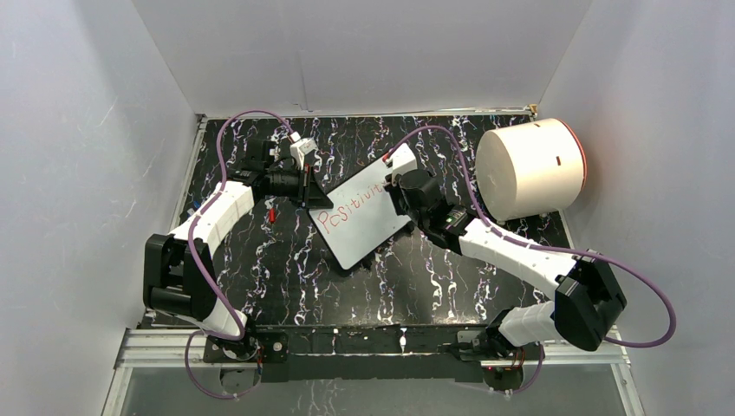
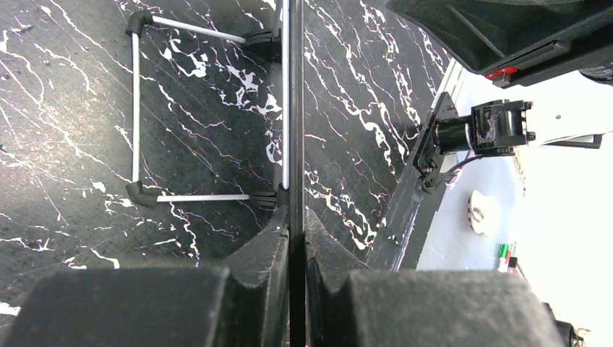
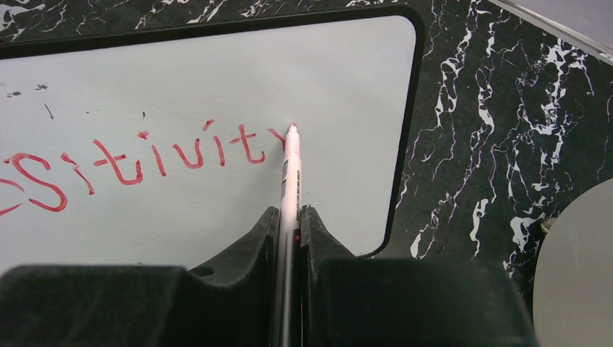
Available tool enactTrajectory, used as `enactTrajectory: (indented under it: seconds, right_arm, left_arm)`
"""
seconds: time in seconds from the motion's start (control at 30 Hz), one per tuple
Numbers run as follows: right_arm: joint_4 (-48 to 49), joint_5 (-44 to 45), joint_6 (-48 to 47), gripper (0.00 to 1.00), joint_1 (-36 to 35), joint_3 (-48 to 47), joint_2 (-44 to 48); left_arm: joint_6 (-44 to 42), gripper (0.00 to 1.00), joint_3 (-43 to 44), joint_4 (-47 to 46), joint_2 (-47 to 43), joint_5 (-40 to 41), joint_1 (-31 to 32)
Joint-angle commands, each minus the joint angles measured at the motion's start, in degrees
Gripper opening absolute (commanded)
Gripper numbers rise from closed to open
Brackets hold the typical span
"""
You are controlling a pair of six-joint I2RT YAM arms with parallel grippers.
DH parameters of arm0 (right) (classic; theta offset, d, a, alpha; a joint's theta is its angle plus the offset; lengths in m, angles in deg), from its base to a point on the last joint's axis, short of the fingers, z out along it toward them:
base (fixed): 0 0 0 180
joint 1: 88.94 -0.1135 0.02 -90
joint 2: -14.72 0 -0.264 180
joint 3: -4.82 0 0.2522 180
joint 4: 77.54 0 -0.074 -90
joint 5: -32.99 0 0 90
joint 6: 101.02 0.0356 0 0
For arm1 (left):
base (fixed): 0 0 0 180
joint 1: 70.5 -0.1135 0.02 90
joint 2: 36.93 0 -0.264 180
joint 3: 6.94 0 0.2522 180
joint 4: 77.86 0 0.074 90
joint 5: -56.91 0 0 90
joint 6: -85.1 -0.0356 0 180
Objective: Write a sentence on the whiteboard
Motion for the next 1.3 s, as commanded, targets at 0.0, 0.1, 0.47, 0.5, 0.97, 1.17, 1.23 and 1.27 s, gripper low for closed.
enactTrajectory:
  seconds: [0.0,0.1,0.47,0.5,0.97,1.17,1.23,1.27]
  right_arm:
    - [0.1,-1.4,1.2,0.00,0.3,-1.1,0.2]
    - [-0.6,-1.6,1.6,0.00,0.3,-0.6,0.6]
    - [-3.5,-3.1,2.7,0.00,0.2,0.9,1.7]
    - [-3.7,-3.3,2.7,0.00,0.2,0.9,1.7]
    - [-6.2,-5.6,4.4,0.00,0.0,2.9,3.2]
    - [-7.3,-5.3,4.6,0.00,-0.7,3.1,6.3]
    - [-7.6,-5.9,4.1,0.00,-1.3,3.1,8.3]
    - [-7.7,-5.8,4.0,0.00,-1.7,3.1,9.2]
  left_arm:
    - [-1.4,0.00,-0.9,5.0,1.9,4.6,0.6]
    - [-1.4,0.00,-0.8,4.9,1.9,4.6,0.6]
    - [-1.5,0.00,-0.8,4.9,2.0,4.7,0.7]
    - [-1.4,0.00,-0.8,5.0,1.9,4.7,0.7]
    - [-1.4,0.00,-0.6,4.9,2.1,5.0,0.6]
    - [-1.5,0.00,-0.7,4.9,2.2,5.5,0.7]
    - [-1.6,0.00,-0.6,4.9,2.3,5.6,0.7]
    - [-1.6,0.00,-0.5,5.0,2.4,5.7,0.7]
